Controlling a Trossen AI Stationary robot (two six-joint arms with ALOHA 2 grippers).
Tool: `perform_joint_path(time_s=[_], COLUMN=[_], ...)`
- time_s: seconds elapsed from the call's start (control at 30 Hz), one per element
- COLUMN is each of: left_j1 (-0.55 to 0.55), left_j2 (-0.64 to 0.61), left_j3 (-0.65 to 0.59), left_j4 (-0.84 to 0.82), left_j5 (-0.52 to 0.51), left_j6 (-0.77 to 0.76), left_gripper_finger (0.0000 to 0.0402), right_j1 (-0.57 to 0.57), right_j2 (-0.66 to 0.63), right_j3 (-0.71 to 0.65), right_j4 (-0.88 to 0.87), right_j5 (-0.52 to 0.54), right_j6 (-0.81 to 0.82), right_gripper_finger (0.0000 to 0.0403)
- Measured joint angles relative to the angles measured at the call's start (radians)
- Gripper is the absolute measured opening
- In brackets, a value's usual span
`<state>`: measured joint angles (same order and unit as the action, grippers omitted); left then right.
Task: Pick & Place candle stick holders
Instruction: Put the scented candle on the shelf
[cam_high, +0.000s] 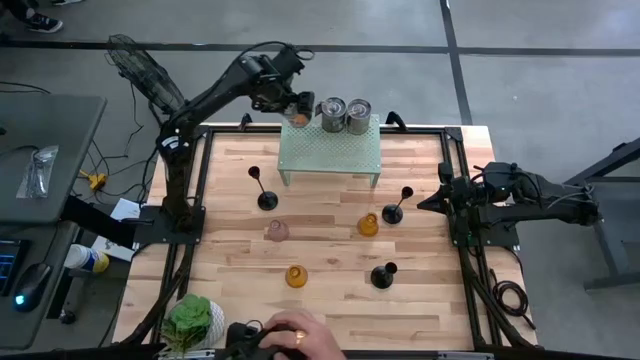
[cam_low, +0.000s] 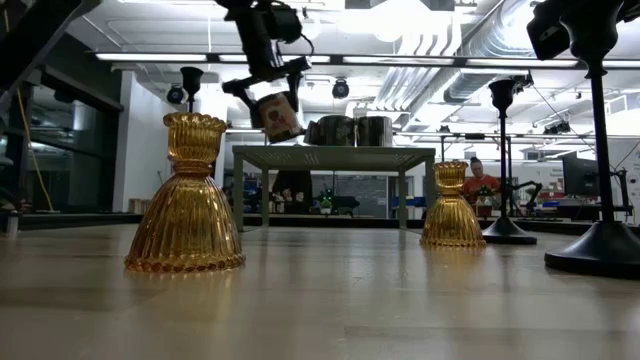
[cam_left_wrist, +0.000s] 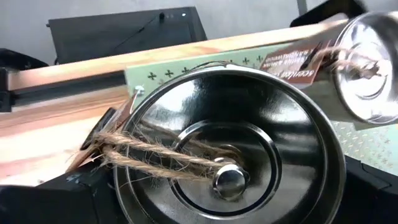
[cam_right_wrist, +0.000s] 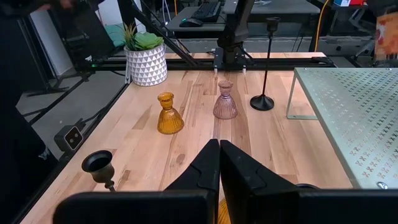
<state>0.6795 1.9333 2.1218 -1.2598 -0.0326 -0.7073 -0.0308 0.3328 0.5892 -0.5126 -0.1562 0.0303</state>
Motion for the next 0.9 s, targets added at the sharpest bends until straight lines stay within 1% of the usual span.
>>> perform_joint_path(time_s=[0.23, 0.33, 0.53, 0.7, 0.9], left_j1=[-0.017, -0.019, -0.019, -0.019, -0.019], left_j2=[0.045, 0.061, 0.064, 0.069, 0.09], left_j3=[0.014, 0.014, 0.014, 0.014, 0.014], left_j4=[0.001, 0.002, 0.008, 0.013, 0.043], left_j5=[0.0, -0.016, -0.022, -0.047, -0.034], left_j6=[-0.013, -0.024, -0.039, -0.049, -0.049], left_gripper_finger=[0.0363, 0.0363, 0.0363, 0.0363, 0.0363], right_j1=[0.0, 0.0, 0.0, 0.0, 0.0], right_j2=[0.0, 0.0, 0.0, 0.0, 0.0], right_j3=[0.0, 0.0, 0.0, 0.0, 0.0], right_j4=[0.0, 0.0, 0.0, 0.0, 0.0], right_j5=[0.0, 0.0, 0.0, 0.0, 0.0], right_j6=[0.0, 0.0, 0.0, 0.0, 0.0], right_gripper_finger=[0.0003, 0.0003, 0.0003, 0.0003, 0.0003])
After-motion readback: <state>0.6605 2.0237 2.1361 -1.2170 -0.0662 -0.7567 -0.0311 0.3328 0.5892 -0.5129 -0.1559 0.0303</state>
